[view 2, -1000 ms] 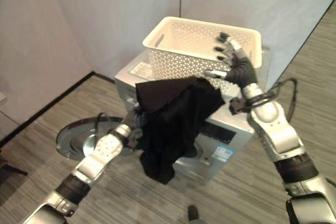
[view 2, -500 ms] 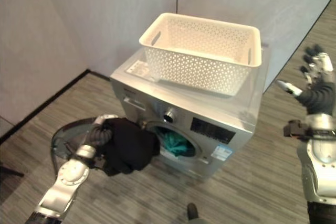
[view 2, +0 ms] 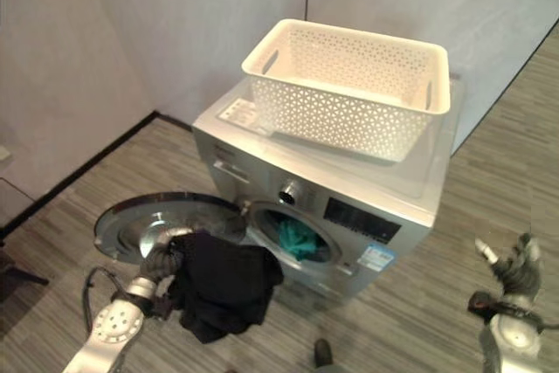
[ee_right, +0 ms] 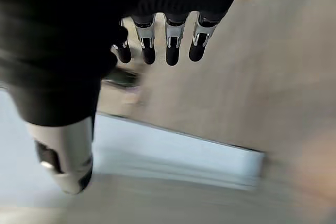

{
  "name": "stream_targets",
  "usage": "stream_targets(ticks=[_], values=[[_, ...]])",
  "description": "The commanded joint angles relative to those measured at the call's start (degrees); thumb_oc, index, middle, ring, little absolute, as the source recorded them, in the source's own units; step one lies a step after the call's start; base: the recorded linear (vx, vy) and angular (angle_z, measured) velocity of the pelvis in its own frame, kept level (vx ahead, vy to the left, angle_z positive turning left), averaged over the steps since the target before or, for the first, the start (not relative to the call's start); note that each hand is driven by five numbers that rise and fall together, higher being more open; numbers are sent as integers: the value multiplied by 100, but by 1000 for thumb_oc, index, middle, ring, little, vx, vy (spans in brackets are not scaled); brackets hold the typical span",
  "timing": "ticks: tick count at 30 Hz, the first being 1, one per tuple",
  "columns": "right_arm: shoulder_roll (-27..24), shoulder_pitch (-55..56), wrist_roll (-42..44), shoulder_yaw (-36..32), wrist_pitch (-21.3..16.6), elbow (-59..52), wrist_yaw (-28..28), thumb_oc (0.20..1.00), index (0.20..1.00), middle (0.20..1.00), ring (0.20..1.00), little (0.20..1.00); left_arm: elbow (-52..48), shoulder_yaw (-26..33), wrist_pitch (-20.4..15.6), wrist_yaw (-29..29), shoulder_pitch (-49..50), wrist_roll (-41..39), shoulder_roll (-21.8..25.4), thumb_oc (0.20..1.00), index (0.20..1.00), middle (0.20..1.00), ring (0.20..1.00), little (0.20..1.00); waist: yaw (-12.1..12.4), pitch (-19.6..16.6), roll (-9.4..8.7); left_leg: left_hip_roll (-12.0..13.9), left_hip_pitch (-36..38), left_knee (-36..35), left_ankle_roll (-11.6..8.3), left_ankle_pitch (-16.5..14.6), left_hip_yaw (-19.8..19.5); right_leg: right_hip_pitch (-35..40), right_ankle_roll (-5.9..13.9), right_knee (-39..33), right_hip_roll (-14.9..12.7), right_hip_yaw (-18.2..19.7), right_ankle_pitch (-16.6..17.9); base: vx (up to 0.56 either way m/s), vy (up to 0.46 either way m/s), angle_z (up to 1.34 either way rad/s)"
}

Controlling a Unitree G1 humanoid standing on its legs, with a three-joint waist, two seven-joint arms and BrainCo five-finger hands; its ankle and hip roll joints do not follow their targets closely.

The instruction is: Grab the laundry basket,head to the washer,open it,put in the laundry and shut it.

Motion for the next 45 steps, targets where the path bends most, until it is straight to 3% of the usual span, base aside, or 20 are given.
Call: stream_targets(ticks=[1, 8, 10, 14, 22, 27, 35, 40, 45], values=[[55, -470, -147, 151, -97, 952, -159, 1000, 1000, 1000, 1000, 1000, -89, -161, -334, -50, -388, -558, -21, 200, 200, 200, 200, 200, 169, -60, -266, 254, 254, 37, 87, -373, 62, -38, 355, 311, -481, -133, -465, -2, 2, -6], [625, -1157, 547, 910, -81, 2941, -52, 1000, 1000, 1000, 1000, 1000, 387, -758, -298, -10, -931, -833, -180, 200, 200, 200, 200, 200, 265, 407, -409, 309, -170, 520, 28, -455, 103, -241, 326, 360, -442, -42, -501, -99, -20, -6], [813, -1578, 850, 1249, -102, 3395, -84, 1000, 1000, 1000, 1000, 1000, 663, -1070, -320, 130, -1491, -1133, -406, 200, 200, 200, 200, 200, 225, 853, -493, 250, -712, 1098, -18, -573, 68, -597, 278, 552, -452, 48, -493, -313, -39, 2], [1012, -2295, 1297, 1632, -225, 3763, -277, 1000, 1000, 1000, 1000, 1000, 1194, -1416, -462, 531, -2594, -1344, -763, 200, 200, 200, 200, 200, 120, 1325, -591, 165, -1620, 1942, -52, -792, 14, -1464, 214, 1110, -418, 217, -505, -266, 2, 4], [1375, -3076, 1677, 2415, -462, 3857, -444, 1000, 1000, 1000, 1000, 1000, 2775, -1490, -739, 1400, -4702, -1686, -1383, 200, 200, 200, 200, 200, -184, 1440, -719, 91, -3221, 3213, -22, -1171, -106, -3108, 181, 1993, -278, 457, -562, -142, -4, -8], [1484, -3186, 1742, 2788, -746, 3185, -450, 1000, 1000, 1000, 1000, 1000, 3322, -1145, -922, 1704, -5608, -2179, -1490, 200, 200, 200, 200, 200, -411, 1491, -838, 162, -4009, 3674, -56, -1303, -195, -3966, 147, 2378, -144, 508, -618, -77, -49, 1], [1381, -3031, 1446, 2995, -970, 2267, -432, 1000, 1000, 1000, 1000, 1000, 3419, -389, -1192, 2302, -6273, -2436, -1057, 200, 200, 200, 200, 200, -595, 1625, -935, 257, -4668, 3733, -127, -1205, -279, -4641, 158, 2508, -61, 422, -598, -23, -39, -1], [1156, -3137, 772, 3102, -888, 2173, -711, 1000, 1000, 1000, 1000, 1000, 3490, -444, -1258, 2561, -6873, -2291, -1215, 200, 200, 200, 200, 200, -666, 1706, -977, 275, -5091, 3860, -148, -1183, -414, -4981, 157, 2607, -84, 305, -591, -20, -36, 10], [1087, -3183, 1106, 3232, -913, 2451, -495, 1000, 1000, 1000, 1000, 1000, 4006, -539, -1333, 2634, -7971, -2684, -1505, 200, 200, 200, 200, 200, -856, 1548, -1086, 292, -5574, 4106, -172, -1229, -541, -5374, 169, 2739, -33, 252, -564, 3, -32, 9]])
